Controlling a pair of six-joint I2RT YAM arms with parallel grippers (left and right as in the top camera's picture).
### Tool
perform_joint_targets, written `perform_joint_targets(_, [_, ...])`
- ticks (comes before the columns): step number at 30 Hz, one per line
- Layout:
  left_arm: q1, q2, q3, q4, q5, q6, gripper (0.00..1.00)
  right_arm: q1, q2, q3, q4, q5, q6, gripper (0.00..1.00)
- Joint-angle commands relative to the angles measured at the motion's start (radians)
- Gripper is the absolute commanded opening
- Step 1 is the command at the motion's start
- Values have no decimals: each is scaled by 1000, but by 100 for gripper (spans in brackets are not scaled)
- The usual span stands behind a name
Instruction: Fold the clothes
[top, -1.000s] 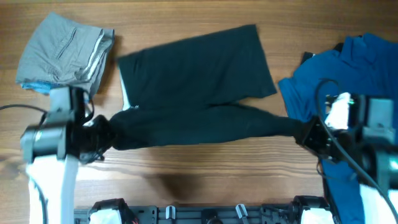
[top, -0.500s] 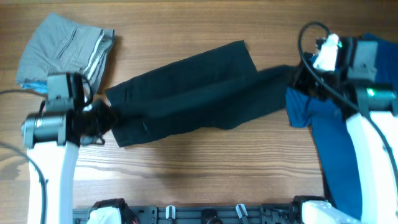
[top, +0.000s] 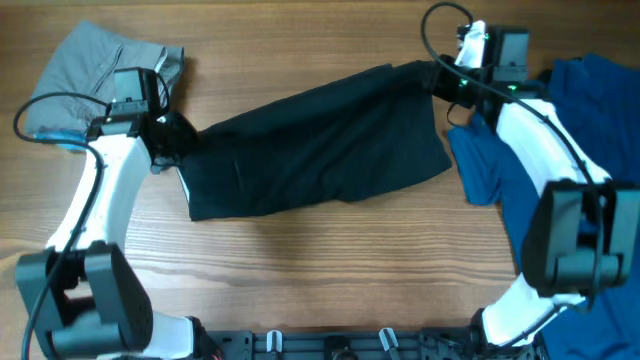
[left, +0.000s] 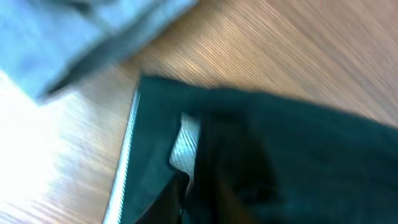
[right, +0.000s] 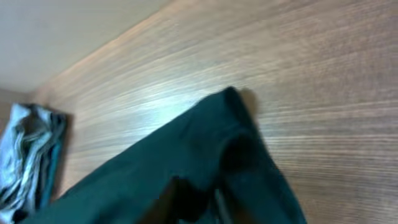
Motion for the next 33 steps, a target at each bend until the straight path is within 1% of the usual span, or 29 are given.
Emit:
perform_joint_targets(1, [18,43,6,58,-92,5,54,5,61,19,37,54,-12,64])
perform_joint_targets(4, [18,38,6,13,-85,6,56,-13,63,19,3,71,-13,65])
perform_joint_targets(5, [18,38,6,-12,-84,6,56,-24,60,19,-39,71,-12,65])
perform_joint_targets(7, [18,39,6,-90,-85,66,56,-44,59,19,-149,67,-12,65])
perform_joint_targets(8, [18,39,6,-113,-84,74,57,-53,59,19,-214,68,-14,65])
perform_joint_targets(10, [18,39,5,-158,-79,74,59,-65,59,19,-318,68,-46,65])
perform_joint_targets(12, [18,39,5,-214,-50,78,59,-74,59,19,-437,82,-87,64])
perform_joint_targets(15, [18,39,5,-272,-42,85,60,-83,59,19,-568,144,-101,66])
perform_joint_targets(17, [18,39,5,-298,-40,84,62,-82,59,18,-631,195,-117,69])
perform_joint_targets(18, [18,39,5,-315,-19,85,62,-82,59,16,-667,220,-117,73])
perform_joint_targets(20, [18,39,3,-341,24,85,63,-80,59,-5,-683,229,-114,76])
perform_joint_targets(21, [18,39,2,-351,30,85,64,-79,59,-24,-677,214,-114,80])
perform_joint_targets(22, [18,39,-3,-359,29,85,66,-79,59,-55,-649,166,-118,80])
perform_joint_targets(25, [18,39,-19,-358,28,111,69,-71,59,-157,-539,42,-125,77])
perform_joint_targets(26, [18,39,-20,-356,28,111,69,-67,59,-182,-502,23,-124,72])
perform_joint_targets(28, [18,39,-20,-338,21,130,70,-57,59,-263,-364,-9,-76,35])
perform_joint_targets(29, [18,39,-20,-331,21,142,70,-57,59,-287,-325,-9,-55,21])
perform_joint_targets(30, [18,39,-20,-325,21,164,70,-57,59,-308,-306,-8,-31,11])
perform_joint_targets(31, [18,39,-20,-324,12,171,71,-57,59,-319,-318,-9,-27,5])
perform_joint_targets(32, [18,39,-20,-325,-1,177,71,-57,56,-320,-353,-6,-28,4])
perform_joint_targets(33, [18,39,-20,-327,-4,193,71,-58,50,-320,-456,45,11,4])
